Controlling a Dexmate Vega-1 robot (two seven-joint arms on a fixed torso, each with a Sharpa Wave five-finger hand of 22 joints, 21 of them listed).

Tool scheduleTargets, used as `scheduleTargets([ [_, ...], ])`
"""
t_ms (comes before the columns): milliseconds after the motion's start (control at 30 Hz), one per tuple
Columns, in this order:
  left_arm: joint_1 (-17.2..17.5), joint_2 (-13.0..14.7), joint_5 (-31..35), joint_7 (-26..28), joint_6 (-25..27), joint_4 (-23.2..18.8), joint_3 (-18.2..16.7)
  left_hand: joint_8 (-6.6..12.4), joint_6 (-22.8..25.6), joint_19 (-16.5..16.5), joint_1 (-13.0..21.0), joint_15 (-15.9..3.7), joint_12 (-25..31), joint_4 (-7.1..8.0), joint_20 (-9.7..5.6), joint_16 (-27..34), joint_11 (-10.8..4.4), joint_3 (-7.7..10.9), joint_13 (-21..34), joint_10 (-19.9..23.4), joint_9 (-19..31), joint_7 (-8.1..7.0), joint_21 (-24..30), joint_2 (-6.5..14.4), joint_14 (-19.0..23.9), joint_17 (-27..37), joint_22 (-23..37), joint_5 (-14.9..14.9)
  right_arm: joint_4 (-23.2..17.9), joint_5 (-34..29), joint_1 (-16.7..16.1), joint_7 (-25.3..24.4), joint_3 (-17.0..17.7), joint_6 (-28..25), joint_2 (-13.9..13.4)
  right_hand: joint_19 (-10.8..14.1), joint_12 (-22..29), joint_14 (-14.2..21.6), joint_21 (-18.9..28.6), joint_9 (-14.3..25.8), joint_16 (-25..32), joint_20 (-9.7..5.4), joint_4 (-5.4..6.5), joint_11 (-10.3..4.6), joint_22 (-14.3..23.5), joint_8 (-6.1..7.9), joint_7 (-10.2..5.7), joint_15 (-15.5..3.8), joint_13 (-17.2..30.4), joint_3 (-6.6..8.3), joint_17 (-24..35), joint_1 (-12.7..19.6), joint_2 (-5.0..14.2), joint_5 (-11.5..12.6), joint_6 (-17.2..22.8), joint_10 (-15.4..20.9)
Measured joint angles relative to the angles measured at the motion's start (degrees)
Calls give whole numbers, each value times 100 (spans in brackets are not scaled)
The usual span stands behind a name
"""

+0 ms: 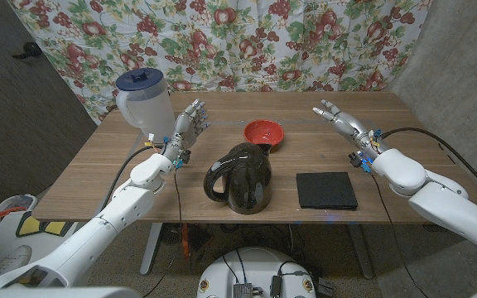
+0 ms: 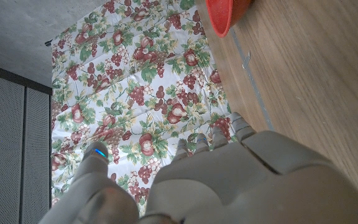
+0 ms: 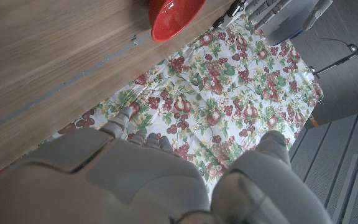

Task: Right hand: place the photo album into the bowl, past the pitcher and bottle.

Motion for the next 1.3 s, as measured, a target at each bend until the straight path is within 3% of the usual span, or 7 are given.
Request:
scheduleTargets([
  [700, -37, -32, 24, -39, -36, 23, 25, 0, 104, 0, 0, 0, 24, 0, 0, 0, 22, 0, 0, 22, 0, -3, 0, 0, 0, -15, 0, 0, -423, -430, -229, 55, 180, -281, -332, 0, 0, 0, 22, 0, 0, 0, 0, -14, 0, 0, -41, 0, 0, 0, 30, 46, 45, 21, -40, -13],
  [1300, 72, 19, -53, -81, -51, -135, 6, 0, 154, 0, 15, 0, 23, 0, 0, 0, 22, 0, 0, 22, 0, -12, 0, 15, 0, -16, 0, 0, -1067, -783, -842, -52, 676, -685, -616, 22, 0, 0, 22, 0, 0, -23, 1, -52, 0, 0, -41, -1, 0, 0, 29, 113, 67, 42, -102, -50],
])
